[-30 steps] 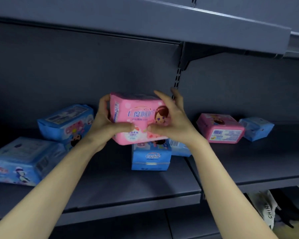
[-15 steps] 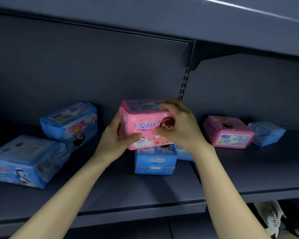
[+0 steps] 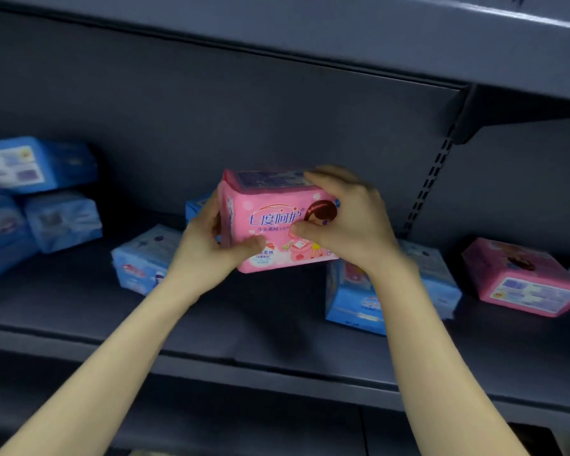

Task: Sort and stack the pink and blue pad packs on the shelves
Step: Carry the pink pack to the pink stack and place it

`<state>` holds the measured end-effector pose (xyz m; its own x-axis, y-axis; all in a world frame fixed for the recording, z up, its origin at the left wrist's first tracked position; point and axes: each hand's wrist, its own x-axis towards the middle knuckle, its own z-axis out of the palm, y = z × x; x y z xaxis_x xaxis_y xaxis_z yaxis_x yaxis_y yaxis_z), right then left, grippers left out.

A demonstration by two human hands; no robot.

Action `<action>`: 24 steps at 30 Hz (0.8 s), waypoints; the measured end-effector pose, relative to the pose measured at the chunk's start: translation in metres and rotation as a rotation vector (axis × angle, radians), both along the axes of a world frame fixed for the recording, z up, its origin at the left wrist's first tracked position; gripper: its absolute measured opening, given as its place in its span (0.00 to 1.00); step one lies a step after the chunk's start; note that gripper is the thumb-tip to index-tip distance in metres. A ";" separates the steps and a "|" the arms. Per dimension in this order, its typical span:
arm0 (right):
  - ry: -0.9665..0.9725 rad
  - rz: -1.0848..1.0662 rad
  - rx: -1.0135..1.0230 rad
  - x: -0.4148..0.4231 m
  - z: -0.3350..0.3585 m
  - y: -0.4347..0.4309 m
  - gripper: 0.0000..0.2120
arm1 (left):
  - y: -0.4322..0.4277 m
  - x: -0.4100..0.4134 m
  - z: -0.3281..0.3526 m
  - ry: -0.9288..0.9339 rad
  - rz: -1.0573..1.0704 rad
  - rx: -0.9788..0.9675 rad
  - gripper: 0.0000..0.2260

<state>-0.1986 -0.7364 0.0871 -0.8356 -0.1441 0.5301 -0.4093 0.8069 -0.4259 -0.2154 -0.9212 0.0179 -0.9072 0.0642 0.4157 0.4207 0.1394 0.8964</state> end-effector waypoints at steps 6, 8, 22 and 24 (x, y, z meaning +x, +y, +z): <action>-0.009 0.142 -0.045 0.009 0.004 -0.083 0.33 | -0.088 0.044 0.013 0.008 0.133 -0.024 0.32; -0.030 0.197 -0.083 0.017 0.005 -0.114 0.33 | -0.117 0.063 0.016 0.006 0.174 -0.034 0.34; -0.117 0.557 0.002 0.100 -0.014 -0.344 0.29 | -0.322 0.200 -0.008 -0.072 0.495 -0.048 0.34; -0.147 0.613 0.030 0.110 -0.019 -0.374 0.29 | -0.344 0.221 -0.014 -0.097 0.560 -0.035 0.35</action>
